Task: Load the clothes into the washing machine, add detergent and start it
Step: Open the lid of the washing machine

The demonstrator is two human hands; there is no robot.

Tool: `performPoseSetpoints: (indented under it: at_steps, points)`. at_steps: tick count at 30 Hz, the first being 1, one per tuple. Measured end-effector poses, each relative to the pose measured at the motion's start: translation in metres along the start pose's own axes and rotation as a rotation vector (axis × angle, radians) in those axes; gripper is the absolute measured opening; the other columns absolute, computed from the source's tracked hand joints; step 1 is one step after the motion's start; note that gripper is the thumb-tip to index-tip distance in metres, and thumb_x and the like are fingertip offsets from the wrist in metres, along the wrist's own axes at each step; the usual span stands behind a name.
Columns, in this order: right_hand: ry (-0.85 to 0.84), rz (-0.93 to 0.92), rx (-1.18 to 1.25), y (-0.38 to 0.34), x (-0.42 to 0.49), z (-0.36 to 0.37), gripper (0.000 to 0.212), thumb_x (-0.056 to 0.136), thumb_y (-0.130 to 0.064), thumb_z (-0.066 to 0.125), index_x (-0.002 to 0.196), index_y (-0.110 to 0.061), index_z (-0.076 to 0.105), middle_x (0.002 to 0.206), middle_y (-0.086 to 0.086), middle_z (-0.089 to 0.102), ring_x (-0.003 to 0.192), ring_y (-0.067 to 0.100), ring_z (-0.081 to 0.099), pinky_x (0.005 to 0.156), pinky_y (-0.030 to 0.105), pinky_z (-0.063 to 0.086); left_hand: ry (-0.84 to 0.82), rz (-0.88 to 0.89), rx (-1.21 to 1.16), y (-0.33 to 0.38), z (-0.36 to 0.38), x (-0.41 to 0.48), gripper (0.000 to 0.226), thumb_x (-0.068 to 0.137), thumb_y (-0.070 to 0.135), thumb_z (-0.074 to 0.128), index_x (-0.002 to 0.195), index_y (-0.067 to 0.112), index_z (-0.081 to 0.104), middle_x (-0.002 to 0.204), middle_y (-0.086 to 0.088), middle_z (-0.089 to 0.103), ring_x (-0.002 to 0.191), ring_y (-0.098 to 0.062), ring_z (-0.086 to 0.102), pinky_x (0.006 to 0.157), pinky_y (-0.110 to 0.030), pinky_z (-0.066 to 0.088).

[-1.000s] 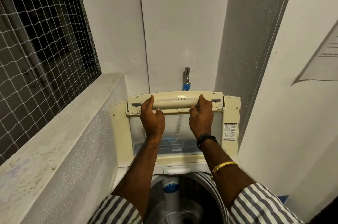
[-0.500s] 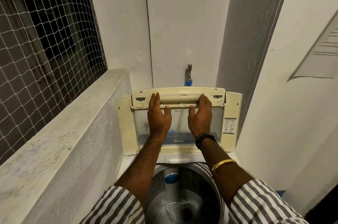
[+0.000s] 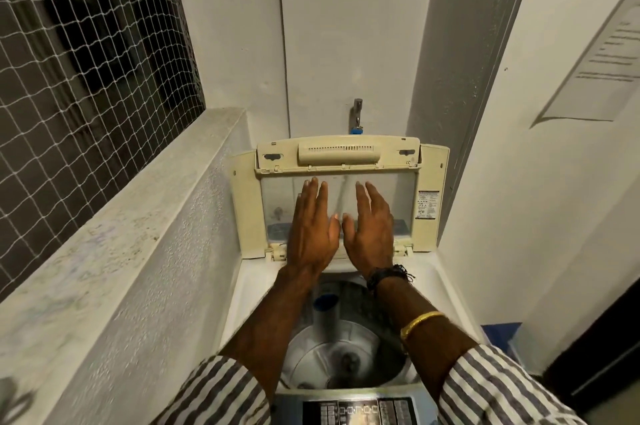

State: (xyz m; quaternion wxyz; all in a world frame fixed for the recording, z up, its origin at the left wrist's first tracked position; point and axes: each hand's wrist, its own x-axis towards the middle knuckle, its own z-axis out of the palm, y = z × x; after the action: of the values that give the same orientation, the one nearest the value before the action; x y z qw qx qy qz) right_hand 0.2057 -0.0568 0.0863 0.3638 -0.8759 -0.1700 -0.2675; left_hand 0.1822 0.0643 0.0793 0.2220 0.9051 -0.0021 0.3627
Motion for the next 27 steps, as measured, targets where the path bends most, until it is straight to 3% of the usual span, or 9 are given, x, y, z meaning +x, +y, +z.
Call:
performPoseSetpoints:
  at_steps: [5,9,12,18,23,27]
  points:
    - [-0.063,-0.040,-0.135,0.009,-0.037,0.000,0.070,0.096,-0.038,0.049,0.158,-0.017,0.023,0.166,0.011,0.016,0.152,0.029,0.018,0.122,0.050,0.021,-0.123,-0.003,0.105,-0.005,-0.004,-0.036,0.076,0.099,0.048,0.041,0.157,0.010,0.009,0.165,-0.009,0.000,0.153,-0.023,-0.003,0.124,-0.037,0.000]
    - [-0.095,-0.068,-0.228,0.012,-0.070,-0.004,0.069,0.100,-0.047,0.032,0.160,-0.019,0.011,0.168,0.008,0.001,0.155,0.024,0.000,0.125,0.047,0.003,-0.184,0.007,0.159,-0.001,-0.007,-0.062,0.078,0.100,0.052,0.029,0.157,0.010,-0.001,0.165,-0.009,-0.012,0.152,-0.021,-0.015,0.123,-0.034,-0.012]
    - [-0.108,-0.058,-0.267,0.014,-0.091,-0.010,0.069,0.102,-0.047,0.029,0.160,-0.016,0.008,0.168,0.009,-0.002,0.155,0.024,-0.005,0.125,0.048,0.000,-0.209,0.019,0.134,0.000,-0.007,-0.079,0.078,0.100,0.053,0.027,0.157,0.010,-0.005,0.164,-0.009,-0.013,0.152,-0.022,-0.014,0.123,-0.038,-0.007]
    - [-0.122,-0.015,-0.307,0.023,-0.125,-0.023,0.068,0.102,-0.043,0.029,0.159,-0.012,0.010,0.167,0.014,-0.002,0.155,0.027,-0.003,0.123,0.055,0.010,-0.266,0.044,0.077,0.014,-0.005,-0.105,0.080,0.098,0.058,0.022,0.157,0.011,-0.008,0.165,-0.010,-0.012,0.152,-0.024,-0.013,0.124,-0.044,0.001]
    - [-0.121,0.057,-0.318,0.032,-0.144,-0.040,0.069,0.103,-0.045,0.032,0.160,-0.014,0.009,0.167,0.011,-0.001,0.155,0.024,-0.003,0.124,0.053,0.008,-0.314,0.028,-0.010,0.034,-0.004,-0.122,0.081,0.097,0.063,0.016,0.157,0.013,-0.008,0.164,-0.006,-0.015,0.151,-0.020,-0.016,0.124,-0.041,-0.003]
    - [-0.105,0.123,-0.240,0.041,-0.154,-0.057,0.070,0.102,-0.050,0.034,0.160,-0.022,0.007,0.168,0.006,0.002,0.155,0.021,0.000,0.125,0.047,0.003,-0.298,0.035,-0.137,0.057,-0.001,-0.130,0.074,0.099,0.058,0.022,0.157,0.014,0.014,0.165,-0.004,0.011,0.153,-0.016,0.004,0.125,-0.039,0.009]
